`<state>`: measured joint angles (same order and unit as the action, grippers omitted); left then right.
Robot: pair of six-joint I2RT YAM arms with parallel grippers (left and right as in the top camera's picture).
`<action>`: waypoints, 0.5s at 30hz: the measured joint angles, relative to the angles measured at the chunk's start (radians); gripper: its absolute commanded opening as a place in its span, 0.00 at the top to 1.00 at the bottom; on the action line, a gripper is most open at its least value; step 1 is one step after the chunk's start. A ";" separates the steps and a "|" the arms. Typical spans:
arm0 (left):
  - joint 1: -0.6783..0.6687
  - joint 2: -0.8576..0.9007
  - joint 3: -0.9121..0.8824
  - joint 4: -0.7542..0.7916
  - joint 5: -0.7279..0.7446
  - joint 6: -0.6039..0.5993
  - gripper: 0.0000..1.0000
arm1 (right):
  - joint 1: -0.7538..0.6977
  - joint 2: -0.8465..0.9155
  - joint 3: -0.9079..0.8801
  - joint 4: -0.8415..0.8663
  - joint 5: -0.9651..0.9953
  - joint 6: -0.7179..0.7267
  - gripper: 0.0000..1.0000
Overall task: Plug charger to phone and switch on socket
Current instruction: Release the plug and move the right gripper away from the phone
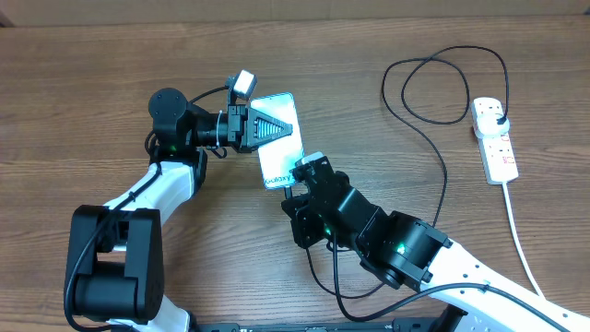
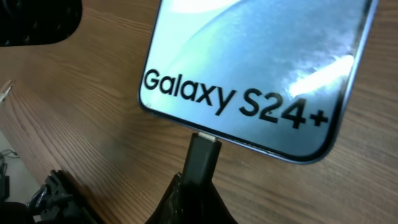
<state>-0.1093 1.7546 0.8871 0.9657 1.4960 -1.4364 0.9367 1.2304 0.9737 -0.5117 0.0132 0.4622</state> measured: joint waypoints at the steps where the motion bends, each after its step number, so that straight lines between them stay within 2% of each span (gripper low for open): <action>1: -0.004 0.000 0.002 0.000 -0.006 0.000 0.96 | 0.000 0.002 0.000 0.004 -0.001 -0.006 0.96; 8: -0.022 0.000 -0.005 0.014 -0.021 0.000 0.96 | -0.002 0.003 0.000 -0.005 -0.010 -0.049 0.95; 15: -0.043 0.000 -0.042 0.024 -0.058 0.017 0.96 | -0.007 0.003 0.018 -0.081 -0.053 -0.041 0.60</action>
<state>-0.1528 1.7546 0.8448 0.9901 1.4376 -1.4197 0.9298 1.2335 0.9920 -0.5926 -0.0399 0.4210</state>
